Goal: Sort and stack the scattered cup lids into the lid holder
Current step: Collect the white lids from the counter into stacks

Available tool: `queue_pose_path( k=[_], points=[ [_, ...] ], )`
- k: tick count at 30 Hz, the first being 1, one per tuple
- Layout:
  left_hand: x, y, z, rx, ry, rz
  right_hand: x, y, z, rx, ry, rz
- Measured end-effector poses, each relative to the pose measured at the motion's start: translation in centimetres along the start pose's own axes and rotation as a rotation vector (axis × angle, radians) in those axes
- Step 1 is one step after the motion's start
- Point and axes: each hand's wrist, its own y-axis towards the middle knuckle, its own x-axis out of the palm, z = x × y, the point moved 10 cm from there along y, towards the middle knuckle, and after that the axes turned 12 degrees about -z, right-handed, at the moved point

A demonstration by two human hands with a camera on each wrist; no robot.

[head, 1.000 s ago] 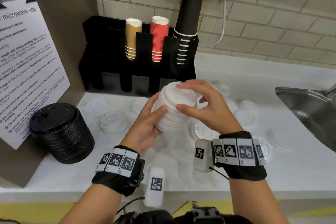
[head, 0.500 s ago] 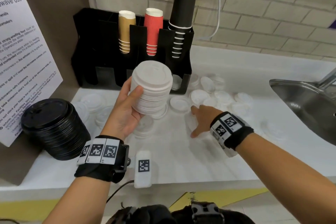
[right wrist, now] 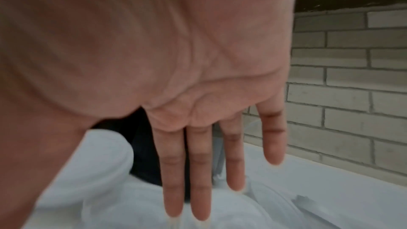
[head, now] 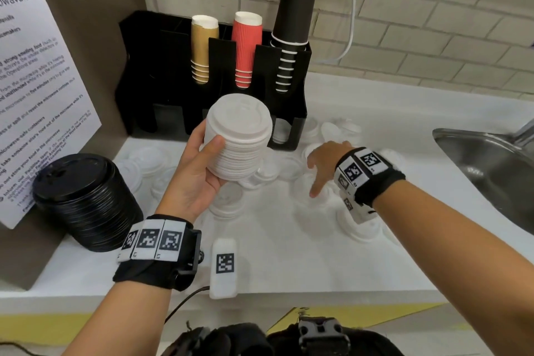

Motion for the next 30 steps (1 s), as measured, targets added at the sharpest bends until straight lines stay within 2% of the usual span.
queue_pose_path(
  k=[5,12,15,17,20,23,27,30],
  points=[
    [-0.2,0.2,-0.3,-0.004,-0.017,0.011,1.1,1.4,0.1,-0.021,-0.080,0.060],
    [0.1,0.7,-1.2,-0.040,-0.070,0.019,1.7,2.5,-0.9,-0.122,-0.052,0.132],
    [0.2,0.9,-1.3,-0.045,-0.072,0.016,1.5,2.3,-0.5,-0.149,0.043,0.162],
    [0.2,1.0,-1.4,-0.047,-0.068,0.016,0.6,1.8,0.4,-0.210,0.227,0.197],
    [0.3,1.1,-1.5,-0.048,-0.071,0.023,-0.9,0.5,1.3,-0.384,0.587,0.247],
    [0.4,1.2,-1.9,-0.062,-0.075,0.028,-3.0,-1.7,2.5,-0.509,0.905,0.410],
    [0.9,1.3,-2.7,-0.079,-0.070,0.019,-3.7,-5.5,3.8,-0.738,1.476,0.568],
    [1.4,1.6,-3.4,-0.098,-0.056,0.006,-3.1,-8.2,2.6,-0.893,1.611,0.633]
  ],
)
